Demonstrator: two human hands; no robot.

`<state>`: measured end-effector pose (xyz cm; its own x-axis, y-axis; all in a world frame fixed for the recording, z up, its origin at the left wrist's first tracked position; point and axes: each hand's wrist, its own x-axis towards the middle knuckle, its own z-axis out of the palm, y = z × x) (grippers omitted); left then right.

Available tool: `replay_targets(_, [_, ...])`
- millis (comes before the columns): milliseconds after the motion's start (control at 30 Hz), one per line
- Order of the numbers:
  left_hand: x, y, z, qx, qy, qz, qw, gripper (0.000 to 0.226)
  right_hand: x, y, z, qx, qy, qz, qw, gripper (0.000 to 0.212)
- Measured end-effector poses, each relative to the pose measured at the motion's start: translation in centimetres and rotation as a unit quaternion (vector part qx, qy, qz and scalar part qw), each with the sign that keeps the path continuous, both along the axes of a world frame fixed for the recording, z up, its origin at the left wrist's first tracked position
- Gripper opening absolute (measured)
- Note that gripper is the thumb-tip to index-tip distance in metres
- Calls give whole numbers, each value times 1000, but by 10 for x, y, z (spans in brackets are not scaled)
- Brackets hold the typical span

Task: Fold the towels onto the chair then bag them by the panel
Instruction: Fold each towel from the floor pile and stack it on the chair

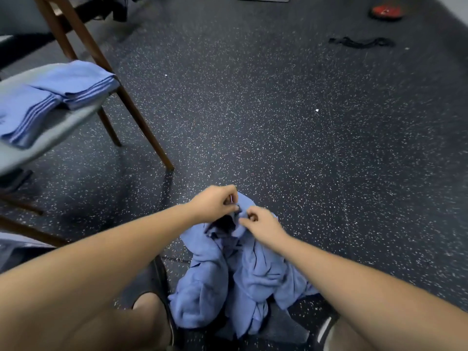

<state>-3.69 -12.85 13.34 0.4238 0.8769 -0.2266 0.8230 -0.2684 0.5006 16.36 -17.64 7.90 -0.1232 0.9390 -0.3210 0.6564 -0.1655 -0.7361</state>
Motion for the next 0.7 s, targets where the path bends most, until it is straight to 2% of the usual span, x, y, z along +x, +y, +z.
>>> replay_targets(167, [-13,32,80,23,-8,-11,1000,2,30,53,90,48,41,67,996,13])
replay_targets(300, [-10,43,149,25,-37,1,999,7,48,76,172,99,19,117,988,11])
replay_targets(400, [-5,46,196,29,-76,-5,997,6,54,84,229,146,4,118,982,9])
replay_targets(500, [1,44,237,29,-137,-4,990,7,56,86,277,182,44,105,977,10])
replay_targets(567, [7,41,257,44,-138,-5,989,8,56,83,301,195,74,111,972,10])
replay_targets(700, [25,33,285,63,-160,-12,985,11,54,77,333,235,80,127,960,7])
